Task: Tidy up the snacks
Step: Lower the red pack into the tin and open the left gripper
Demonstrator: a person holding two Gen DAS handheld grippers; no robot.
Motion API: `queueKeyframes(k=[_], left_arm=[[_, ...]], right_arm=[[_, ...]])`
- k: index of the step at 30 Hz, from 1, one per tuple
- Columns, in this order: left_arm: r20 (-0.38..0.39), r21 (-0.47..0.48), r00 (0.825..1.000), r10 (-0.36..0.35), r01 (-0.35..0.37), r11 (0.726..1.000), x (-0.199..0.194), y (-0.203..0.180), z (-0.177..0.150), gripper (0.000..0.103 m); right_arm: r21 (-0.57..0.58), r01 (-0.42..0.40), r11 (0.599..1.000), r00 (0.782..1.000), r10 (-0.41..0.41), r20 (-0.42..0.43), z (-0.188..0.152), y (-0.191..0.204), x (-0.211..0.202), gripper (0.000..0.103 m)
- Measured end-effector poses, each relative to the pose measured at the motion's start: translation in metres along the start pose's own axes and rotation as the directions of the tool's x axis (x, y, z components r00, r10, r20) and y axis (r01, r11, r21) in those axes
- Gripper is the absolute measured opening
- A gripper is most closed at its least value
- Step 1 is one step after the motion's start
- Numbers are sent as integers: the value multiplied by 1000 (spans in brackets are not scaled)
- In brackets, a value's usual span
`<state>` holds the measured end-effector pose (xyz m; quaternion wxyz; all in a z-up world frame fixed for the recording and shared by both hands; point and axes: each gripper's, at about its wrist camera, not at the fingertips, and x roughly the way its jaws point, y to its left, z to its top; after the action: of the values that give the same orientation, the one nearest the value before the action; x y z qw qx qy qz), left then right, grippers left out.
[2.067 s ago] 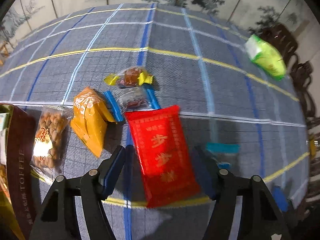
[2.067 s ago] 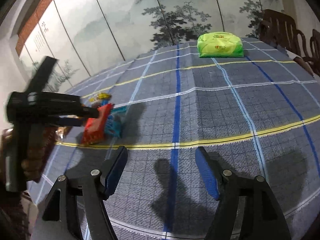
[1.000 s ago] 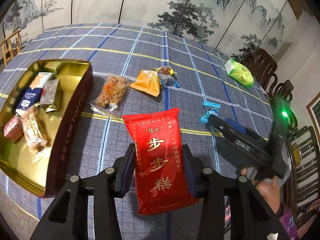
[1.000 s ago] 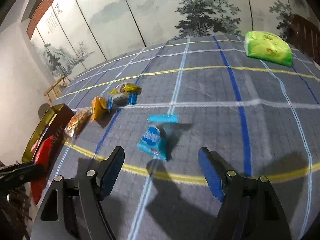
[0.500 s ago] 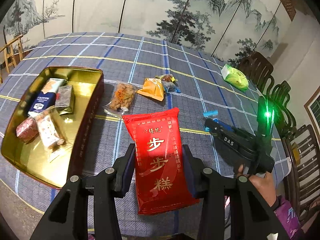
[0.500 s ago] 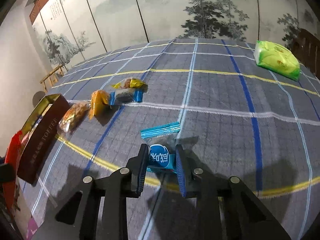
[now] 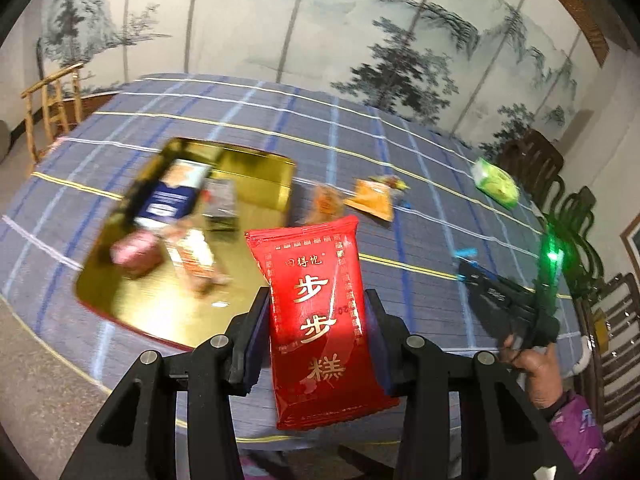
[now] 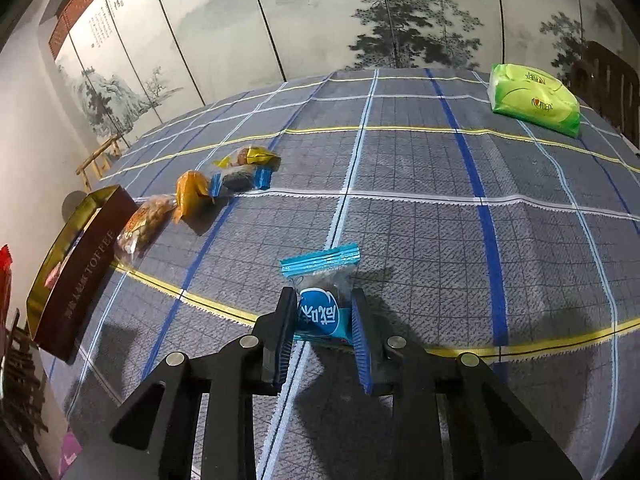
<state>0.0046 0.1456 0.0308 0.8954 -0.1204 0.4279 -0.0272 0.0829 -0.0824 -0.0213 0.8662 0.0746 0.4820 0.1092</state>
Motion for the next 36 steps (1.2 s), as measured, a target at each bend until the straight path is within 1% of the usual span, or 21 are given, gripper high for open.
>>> queueKeyframes(k=[4,8,11,14,15,16,19,20,25,36], left_arm=[[2,-3,999,53,-53,999,-2,29,10,40],[10,25,995,99,-99,995,9,46,25,40],[4,43,995,102,-102,994,24,52,37,40],[-4,68,993,122,-121,990,44,54,49,40],[-6,73,993,117,-117,990,48,54,51,40],[-4,86,993,114,-114,990,55,54,55,40],[3,131,990,140,-139,982,70,51,62,40],[0,141,991,137,-136,981,75,51,65,40],[-25,148,990,141,-135,980,100,53,78,40],[-55,189,985,164,-151,970,131,45,90,40]], right_arm=[[-4,7,1000,1000,-7,-1,0,1,0,28],[-5,9,1000,1000,-9,-1,0,2,0,28],[-4,7,1000,1000,-7,-1,0,2,0,28],[-5,9,1000,1000,-9,-1,0,2,1,28],[-5,8,1000,1000,-8,-1,0,2,1,28],[-5,9,1000,1000,-9,-1,0,2,1,28],[-6,10,1000,1000,-10,-1,0,2,1,28],[-5,9,1000,1000,-9,-1,0,2,1,28],[-5,8,1000,1000,-8,-1,0,2,1,28],[-6,9,1000,1000,-9,-1,0,2,1,28]])
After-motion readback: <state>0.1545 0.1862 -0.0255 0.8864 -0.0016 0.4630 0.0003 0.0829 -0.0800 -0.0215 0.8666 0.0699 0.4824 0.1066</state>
